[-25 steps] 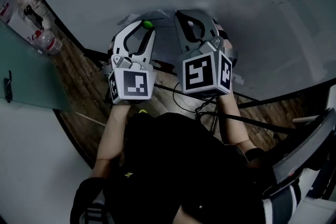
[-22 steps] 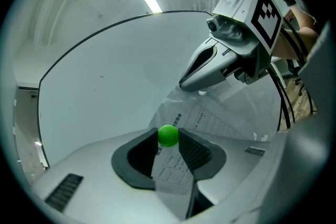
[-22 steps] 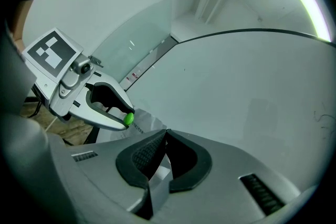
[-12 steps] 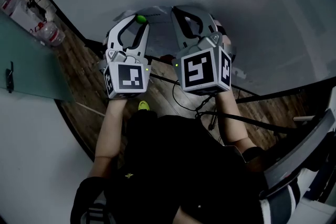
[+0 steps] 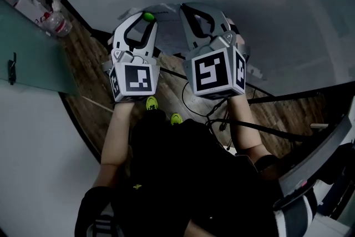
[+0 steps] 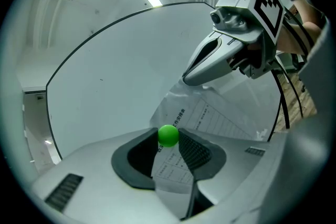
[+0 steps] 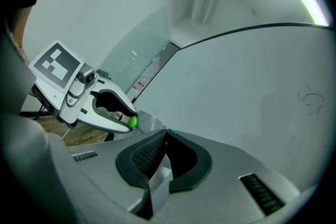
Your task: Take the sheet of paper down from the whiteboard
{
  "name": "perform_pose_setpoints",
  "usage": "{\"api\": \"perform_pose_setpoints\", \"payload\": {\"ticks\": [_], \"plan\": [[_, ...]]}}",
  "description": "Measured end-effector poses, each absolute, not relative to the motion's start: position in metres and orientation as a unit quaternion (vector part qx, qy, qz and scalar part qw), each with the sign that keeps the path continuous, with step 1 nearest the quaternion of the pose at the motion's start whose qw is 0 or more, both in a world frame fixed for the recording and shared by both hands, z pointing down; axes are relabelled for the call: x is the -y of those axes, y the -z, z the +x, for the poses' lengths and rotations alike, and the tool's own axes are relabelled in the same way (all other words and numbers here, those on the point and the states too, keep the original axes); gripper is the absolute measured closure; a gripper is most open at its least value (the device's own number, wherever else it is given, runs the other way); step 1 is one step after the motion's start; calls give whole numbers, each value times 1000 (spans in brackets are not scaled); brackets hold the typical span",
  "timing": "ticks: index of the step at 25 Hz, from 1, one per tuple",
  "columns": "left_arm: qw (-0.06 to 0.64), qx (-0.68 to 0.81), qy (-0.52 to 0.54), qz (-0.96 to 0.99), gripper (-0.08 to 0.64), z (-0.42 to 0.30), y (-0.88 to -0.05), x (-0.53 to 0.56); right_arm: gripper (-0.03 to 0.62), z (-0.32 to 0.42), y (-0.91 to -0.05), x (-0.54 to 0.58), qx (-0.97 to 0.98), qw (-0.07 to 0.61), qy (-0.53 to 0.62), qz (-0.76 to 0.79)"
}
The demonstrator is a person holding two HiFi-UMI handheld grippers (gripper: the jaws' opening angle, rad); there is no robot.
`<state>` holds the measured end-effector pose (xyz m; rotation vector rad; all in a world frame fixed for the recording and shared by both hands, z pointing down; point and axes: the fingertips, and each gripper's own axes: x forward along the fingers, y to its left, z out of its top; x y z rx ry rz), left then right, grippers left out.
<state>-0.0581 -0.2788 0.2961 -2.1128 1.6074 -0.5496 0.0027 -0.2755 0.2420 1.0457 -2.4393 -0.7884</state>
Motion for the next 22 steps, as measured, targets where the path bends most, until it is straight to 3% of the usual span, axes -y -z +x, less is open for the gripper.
{"api": "perform_pose_setpoints", "payload": {"ticks": [22], "plan": [[233,-545,182,-785,423,-74,-280,181,583,-19,-230,172,859,184,267,396]]}}
